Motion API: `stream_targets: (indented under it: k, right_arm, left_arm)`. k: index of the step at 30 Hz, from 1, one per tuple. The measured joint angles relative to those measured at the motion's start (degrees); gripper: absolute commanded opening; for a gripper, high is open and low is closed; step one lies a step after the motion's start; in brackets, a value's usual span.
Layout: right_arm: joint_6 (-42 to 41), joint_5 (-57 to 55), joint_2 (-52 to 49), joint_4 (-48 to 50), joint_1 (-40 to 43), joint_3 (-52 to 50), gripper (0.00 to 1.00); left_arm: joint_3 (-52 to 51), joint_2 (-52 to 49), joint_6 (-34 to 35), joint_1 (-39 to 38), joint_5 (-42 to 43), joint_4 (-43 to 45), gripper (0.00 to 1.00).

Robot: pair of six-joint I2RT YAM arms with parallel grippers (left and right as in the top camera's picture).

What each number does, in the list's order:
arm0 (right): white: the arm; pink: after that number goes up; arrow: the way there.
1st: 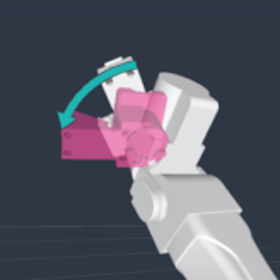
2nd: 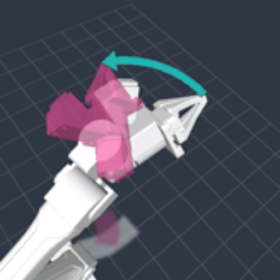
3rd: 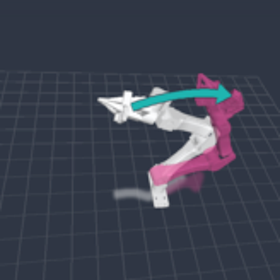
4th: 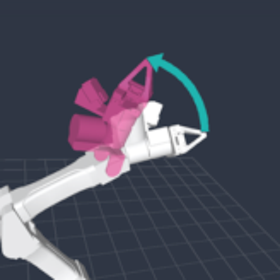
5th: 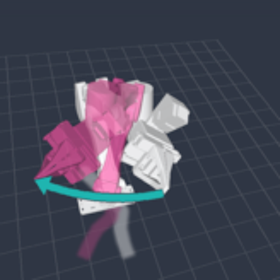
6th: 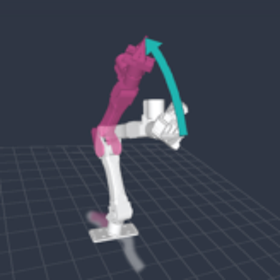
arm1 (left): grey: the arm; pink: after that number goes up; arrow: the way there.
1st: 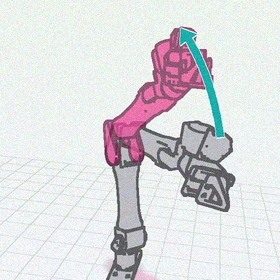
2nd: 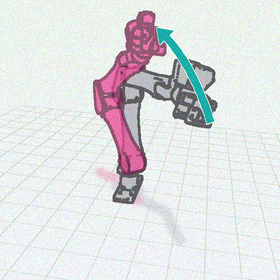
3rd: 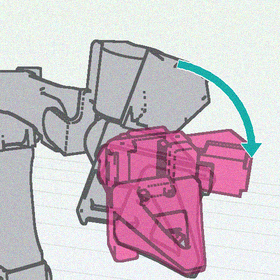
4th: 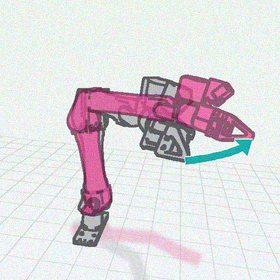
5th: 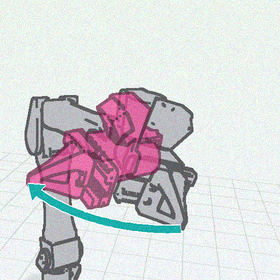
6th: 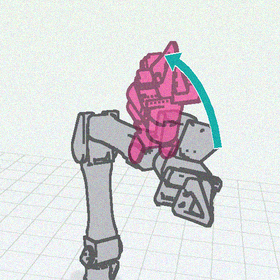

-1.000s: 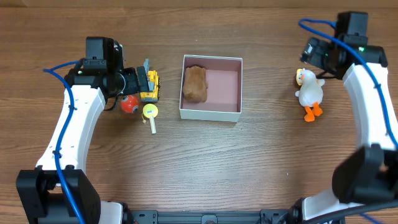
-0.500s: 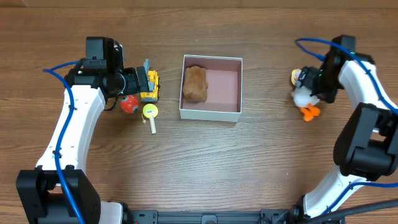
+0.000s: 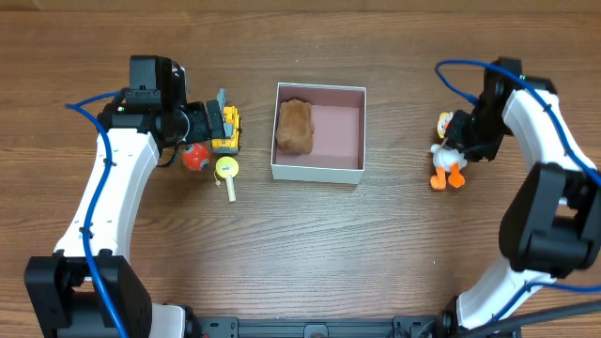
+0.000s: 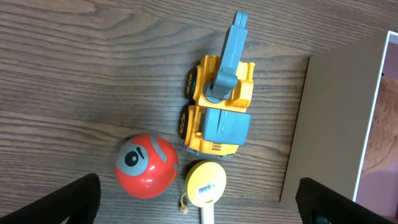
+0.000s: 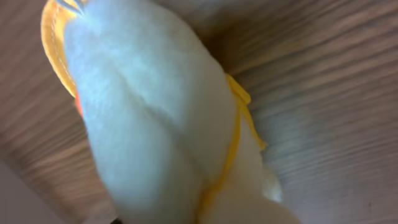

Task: Pack container
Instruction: 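Grasp the white duck plush with the right gripper, then lower the duck plush into the box beside the brown plush, release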

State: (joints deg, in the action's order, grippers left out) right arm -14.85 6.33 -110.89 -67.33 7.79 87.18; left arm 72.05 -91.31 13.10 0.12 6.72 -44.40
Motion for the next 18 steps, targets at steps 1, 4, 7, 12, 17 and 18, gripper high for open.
stream_targets:
  k: [1, 4, 7, 12, 17, 18]
  right_arm:
    - [-0.2, 0.3, 1.9, -1.6, -1.5, 1.8, 0.12]
    - [-0.6, 0.7, 9.1, -2.4, -8.2, 5.3, 0.11]
    - [-1.9, 1.6, 14.3, -1.5, -17.0, 6.8, 0.12]
    - [-5.6, 1.7, 11.7, 4.7, -27.2, 6.8, 0.13]
    - [-9.6, 0.9, 5.2, 10.4, -31.9, 6.8, 0.13]
    - [-10.1, 0.8, 4.2, 10.6, -32.1, 6.8, 0.14]
  left_arm:
    - [0.0, 0.0, 0.0, 0.0, 0.0, 0.0, 1.0]
    - [0.0, 0.0, 0.0, 0.0, 0.0, 0.0, 1.0]
    - [0.0, 0.0, 0.0, 0.0, 0.0, 0.0, 1.0]
    - [0.0, 0.0, 0.0, 0.0, 0.0, 0.0, 1.0]
    - [0.0, 0.0, 0.0, 0.0, 0.0, 0.0, 1.0]
    - [0.0, 0.0, 0.0, 0.0, 0.0, 0.0, 1.0]
